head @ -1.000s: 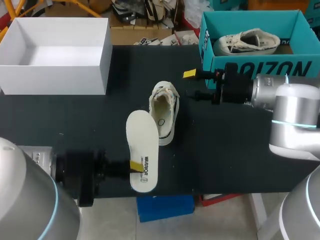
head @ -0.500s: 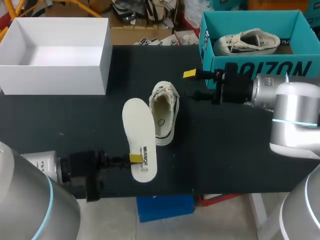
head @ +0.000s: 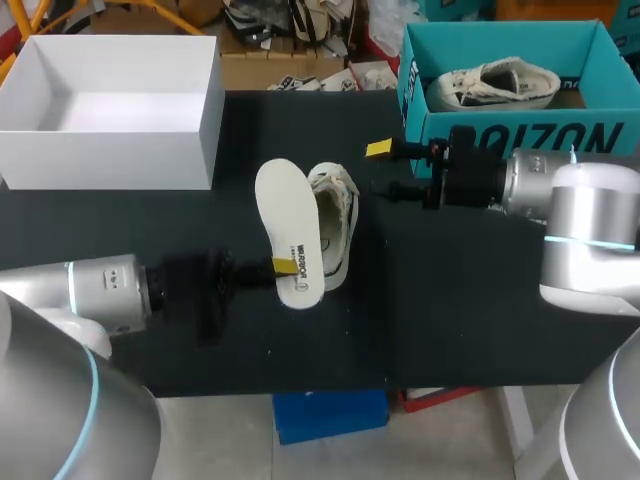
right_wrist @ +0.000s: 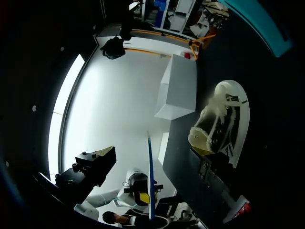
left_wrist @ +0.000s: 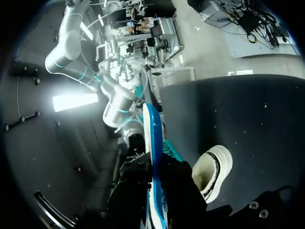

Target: Take the shoe out of the shoebox, open the shoe tongue, remove and reinsert the insole, then place the shoe into the shoebox

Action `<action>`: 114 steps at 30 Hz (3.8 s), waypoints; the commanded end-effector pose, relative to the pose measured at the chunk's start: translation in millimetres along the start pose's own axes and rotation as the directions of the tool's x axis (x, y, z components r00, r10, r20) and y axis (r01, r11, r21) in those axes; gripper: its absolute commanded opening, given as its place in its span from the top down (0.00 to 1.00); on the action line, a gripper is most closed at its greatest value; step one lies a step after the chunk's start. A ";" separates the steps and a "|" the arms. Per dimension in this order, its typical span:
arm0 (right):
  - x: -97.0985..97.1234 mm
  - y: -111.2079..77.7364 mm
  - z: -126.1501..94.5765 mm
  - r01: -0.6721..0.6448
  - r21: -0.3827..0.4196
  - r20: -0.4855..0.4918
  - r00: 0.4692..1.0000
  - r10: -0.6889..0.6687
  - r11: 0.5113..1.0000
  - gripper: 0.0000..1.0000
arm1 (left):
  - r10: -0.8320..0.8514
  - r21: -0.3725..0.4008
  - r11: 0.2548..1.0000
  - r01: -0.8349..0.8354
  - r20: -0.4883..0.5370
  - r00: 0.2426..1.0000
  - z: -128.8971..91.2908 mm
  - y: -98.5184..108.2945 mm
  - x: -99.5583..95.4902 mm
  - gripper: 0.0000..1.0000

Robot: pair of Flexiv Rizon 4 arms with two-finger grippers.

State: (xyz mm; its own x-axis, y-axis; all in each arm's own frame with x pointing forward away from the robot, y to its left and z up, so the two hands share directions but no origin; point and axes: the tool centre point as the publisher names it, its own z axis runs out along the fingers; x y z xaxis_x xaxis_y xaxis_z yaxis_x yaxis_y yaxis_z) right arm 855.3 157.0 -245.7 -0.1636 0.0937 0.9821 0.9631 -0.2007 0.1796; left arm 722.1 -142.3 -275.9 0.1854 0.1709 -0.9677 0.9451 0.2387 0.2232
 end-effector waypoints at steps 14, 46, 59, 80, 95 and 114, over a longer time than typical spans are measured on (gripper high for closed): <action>0.5 -0.6 0.6 -0.001 -0.002 0.003 1.000 0.001 1.000 0.00 | -0.010 0.013 1.000 0.010 0.008 1.000 28.6 31.5 3.4 1.00; -9.8 -34.6 51.8 -0.002 0.368 -0.002 1.000 0.002 0.930 0.00 | -0.010 0.013 1.000 0.010 0.008 1.000 28.6 31.5 3.4 1.00; -2.7 -41.5 71.4 0.011 0.372 -0.012 1.000 -0.007 0.928 0.00 | -0.010 0.013 1.000 0.010 0.008 1.000 28.6 31.5 3.4 1.00; -8.4 -46.8 76.0 -0.026 0.385 0.010 1.000 0.024 0.923 1.00 | -0.010 0.013 1.000 0.010 0.008 1.000 28.6 31.5 3.4 1.00; -8.4 -46.8 76.0 -0.026 0.385 0.010 1.000 0.024 0.923 1.00 | 0.027 0.114 0.993 0.030 -0.466 0.884 3.7 35.4 -20.8 0.00; -8.4 -46.8 76.0 -0.026 0.385 0.010 1.000 0.024 0.923 1.00 | 0.381 0.366 0.921 -0.133 -0.918 0.114 -10.8 26.0 -52.3 0.00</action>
State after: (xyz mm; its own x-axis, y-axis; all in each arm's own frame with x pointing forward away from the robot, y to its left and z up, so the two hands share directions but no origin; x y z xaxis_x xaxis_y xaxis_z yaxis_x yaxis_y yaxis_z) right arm 828.1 240.0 -267.1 -0.1396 0.0961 0.9855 0.9751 0.1869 0.1198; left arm 731.1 -129.6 -223.7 0.1813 0.6542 -0.7342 0.9674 0.0157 0.2528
